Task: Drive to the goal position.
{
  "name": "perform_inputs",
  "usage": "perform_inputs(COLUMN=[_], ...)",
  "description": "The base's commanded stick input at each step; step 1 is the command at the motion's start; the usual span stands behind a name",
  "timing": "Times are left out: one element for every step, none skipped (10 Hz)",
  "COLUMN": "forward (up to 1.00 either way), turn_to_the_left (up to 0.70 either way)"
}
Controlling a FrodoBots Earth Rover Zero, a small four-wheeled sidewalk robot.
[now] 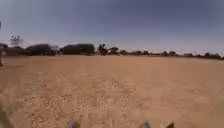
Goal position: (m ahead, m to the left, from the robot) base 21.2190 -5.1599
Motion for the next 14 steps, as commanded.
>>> perform_inputs(forward=[0.7,0.7,0.7,0.7,0.7,0.7,0.7,0.7,0.7,0.7,0.7,0.7,0.7,0.7], turn_to_the_left=[0.0,0.0,0.0,0.0,0.0,0.0,0.0,0.0,0.0,0.0,0.0,0.0,0.0,0.0])
